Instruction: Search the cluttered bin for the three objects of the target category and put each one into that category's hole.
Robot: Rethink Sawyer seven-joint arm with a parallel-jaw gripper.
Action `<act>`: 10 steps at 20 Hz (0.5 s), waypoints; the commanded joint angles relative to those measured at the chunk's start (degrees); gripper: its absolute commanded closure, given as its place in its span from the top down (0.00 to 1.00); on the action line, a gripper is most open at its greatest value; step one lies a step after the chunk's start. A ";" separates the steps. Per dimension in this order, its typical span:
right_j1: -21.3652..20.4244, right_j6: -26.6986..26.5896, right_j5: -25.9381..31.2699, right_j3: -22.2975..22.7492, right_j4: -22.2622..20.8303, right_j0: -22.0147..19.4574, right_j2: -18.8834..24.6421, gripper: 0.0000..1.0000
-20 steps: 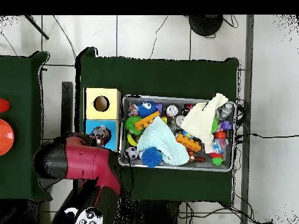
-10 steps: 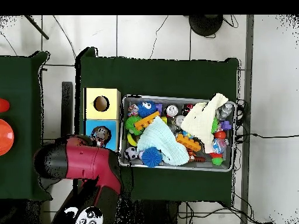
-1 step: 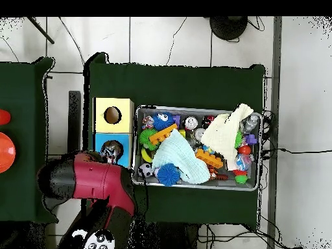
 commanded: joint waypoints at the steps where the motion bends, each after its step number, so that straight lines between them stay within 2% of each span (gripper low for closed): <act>1: 0.39 14.33 6.47 0.74 3.35 -2.30 5.31 1.00; 10: 0.71 13.34 5.93 0.60 3.66 -2.68 5.78 1.00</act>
